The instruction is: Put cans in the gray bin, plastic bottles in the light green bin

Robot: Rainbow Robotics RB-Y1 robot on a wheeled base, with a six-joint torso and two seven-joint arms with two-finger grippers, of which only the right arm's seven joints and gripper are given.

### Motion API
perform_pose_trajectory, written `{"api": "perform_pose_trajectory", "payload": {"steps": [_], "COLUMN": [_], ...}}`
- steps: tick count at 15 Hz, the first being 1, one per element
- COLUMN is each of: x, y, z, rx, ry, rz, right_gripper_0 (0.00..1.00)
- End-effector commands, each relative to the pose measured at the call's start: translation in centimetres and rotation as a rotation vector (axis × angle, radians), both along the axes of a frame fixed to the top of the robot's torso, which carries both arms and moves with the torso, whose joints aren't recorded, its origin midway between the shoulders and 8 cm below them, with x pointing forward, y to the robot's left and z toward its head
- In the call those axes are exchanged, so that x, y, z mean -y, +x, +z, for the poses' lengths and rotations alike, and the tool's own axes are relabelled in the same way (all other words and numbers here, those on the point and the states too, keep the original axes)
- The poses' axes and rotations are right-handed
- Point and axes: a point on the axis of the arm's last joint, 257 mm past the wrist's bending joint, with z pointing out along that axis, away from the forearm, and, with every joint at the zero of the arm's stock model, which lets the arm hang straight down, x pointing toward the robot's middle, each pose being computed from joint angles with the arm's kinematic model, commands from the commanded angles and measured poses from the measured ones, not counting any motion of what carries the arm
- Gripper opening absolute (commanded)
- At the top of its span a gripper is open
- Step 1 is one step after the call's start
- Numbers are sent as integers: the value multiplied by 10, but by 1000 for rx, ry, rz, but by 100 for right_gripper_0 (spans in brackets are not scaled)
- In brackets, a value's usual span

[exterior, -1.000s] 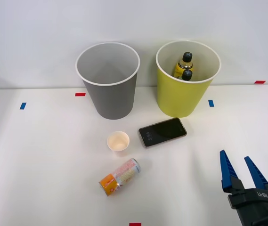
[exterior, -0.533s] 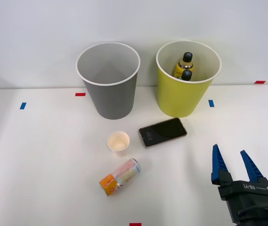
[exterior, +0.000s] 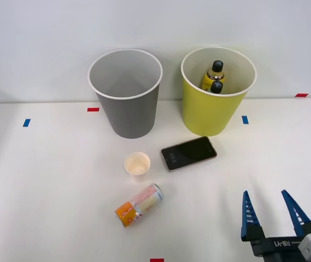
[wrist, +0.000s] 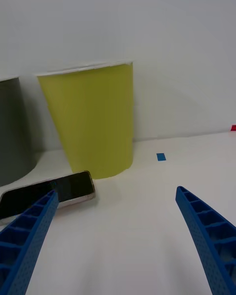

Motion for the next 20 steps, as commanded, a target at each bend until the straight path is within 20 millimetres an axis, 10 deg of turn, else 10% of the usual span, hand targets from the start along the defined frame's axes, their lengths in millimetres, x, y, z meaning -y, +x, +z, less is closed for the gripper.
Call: {"api": "perform_pose_trajectory", "payload": {"steps": [1,6,20], "x": [-6,-29,-41], "y": [-44,-82,-85], "z": [-33,-58,-61], "rx": [-108,-210,-218], "ry": [-80,-124,-132], "rz": [10,26,51], "right_gripper_0": [82,82,82]}}
